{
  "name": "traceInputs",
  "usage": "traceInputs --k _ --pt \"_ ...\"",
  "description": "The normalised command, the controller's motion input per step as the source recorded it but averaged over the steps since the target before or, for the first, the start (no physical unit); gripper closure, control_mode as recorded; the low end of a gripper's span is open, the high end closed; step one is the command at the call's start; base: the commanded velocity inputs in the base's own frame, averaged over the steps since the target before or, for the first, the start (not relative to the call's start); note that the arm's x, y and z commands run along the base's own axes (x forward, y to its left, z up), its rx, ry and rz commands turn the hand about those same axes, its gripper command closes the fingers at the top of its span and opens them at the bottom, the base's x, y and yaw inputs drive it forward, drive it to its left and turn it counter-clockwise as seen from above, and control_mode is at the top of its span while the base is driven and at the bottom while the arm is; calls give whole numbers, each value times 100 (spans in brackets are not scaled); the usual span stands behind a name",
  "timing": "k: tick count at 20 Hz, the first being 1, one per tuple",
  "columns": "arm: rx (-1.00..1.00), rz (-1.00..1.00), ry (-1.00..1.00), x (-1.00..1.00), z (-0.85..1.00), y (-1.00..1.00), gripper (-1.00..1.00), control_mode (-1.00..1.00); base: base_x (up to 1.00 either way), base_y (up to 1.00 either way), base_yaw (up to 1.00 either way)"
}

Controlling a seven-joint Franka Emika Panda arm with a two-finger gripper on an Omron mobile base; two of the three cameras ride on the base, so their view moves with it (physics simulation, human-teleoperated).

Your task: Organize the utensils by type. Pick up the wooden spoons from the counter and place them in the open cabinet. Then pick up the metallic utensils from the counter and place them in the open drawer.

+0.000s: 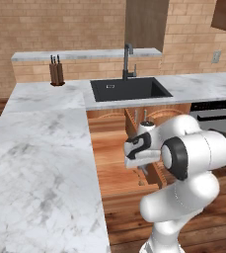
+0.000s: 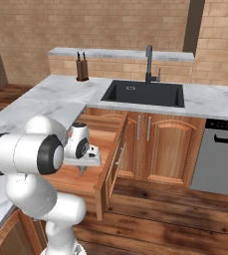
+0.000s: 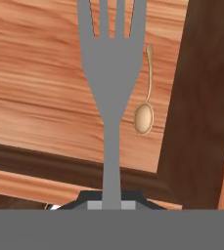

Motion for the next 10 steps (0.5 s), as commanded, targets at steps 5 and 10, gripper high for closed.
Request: traceInputs --k 5,10 --pt "0 0 -1 10 -19 0 100 -100 0 0 0" --pt "0 0 -3 11 -16 0 100 -100 0 0 0"
